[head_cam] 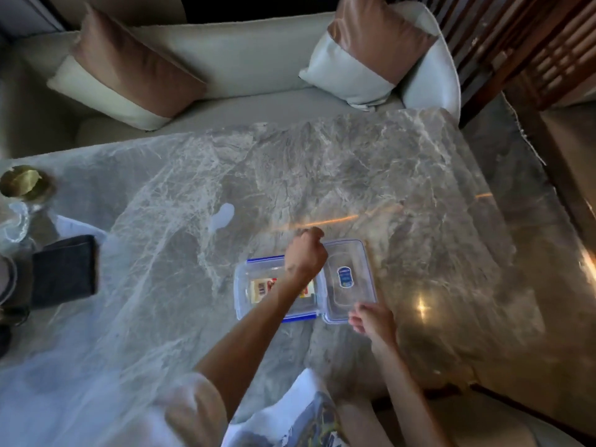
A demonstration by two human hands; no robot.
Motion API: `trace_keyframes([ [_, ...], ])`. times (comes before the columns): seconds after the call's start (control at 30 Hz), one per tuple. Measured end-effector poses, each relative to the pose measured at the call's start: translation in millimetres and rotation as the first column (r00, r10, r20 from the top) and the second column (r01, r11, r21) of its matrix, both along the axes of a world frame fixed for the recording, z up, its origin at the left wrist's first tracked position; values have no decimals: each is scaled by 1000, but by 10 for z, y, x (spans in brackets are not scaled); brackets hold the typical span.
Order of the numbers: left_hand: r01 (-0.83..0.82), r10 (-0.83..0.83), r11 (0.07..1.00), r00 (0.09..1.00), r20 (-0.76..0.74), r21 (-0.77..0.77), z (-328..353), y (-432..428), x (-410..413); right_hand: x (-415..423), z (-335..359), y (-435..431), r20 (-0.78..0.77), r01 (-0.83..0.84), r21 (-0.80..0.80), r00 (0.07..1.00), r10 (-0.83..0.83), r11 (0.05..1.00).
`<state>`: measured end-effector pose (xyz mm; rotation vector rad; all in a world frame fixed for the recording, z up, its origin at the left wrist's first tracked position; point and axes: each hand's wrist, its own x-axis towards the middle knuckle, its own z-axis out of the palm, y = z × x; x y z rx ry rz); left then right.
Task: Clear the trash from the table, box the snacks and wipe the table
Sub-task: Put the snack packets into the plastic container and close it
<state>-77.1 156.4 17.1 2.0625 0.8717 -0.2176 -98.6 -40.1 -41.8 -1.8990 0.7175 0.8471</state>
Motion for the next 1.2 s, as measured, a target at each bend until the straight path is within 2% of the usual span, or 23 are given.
trace_keyframes([
  [0.1,201,-187,977,967,-172,65,-299,-36,394,-76,-83,-180,-219,97,101,973,-73,990],
  [0.2,363,-322,929,889,-327,70,-593,-61,629,-131,-172,-258,-230,86,162,972,-47,983],
  [0.3,422,-362,901,858,-364,98,-831,-125,666,-103,-330,-339,-282,272,211,937,-208,939],
  [0.43,478,-383,861,836,-394,175,-924,-202,638,-22,-447,-388,-363,396,234,883,-299,888],
  [0.57,341,-277,920,915,-292,196,-780,-298,760,256,-531,-401,-147,380,131,921,-361,916],
  [0.7,147,-127,966,986,-104,214,-272,-178,851,771,-557,-376,108,324,138,935,-339,936],
  [0.77,10,-8,988,1000,-12,156,-1,72,741,1047,-391,-210,251,217,169,934,-255,961],
  [0.83,-129,126,988,991,37,90,213,408,457,1212,23,147,365,39,211,924,-116,977],
  [1.0,-350,360,928,931,-64,128,369,1030,-617,1092,384,1154,480,-286,176,860,171,942],
  [1.1,-434,450,893,872,-191,122,281,985,-1255,705,351,1407,428,-466,76,814,393,882],
  [1.2,-456,456,888,851,-262,61,1,789,-1712,344,168,1252,361,-516,30,805,472,856],
])
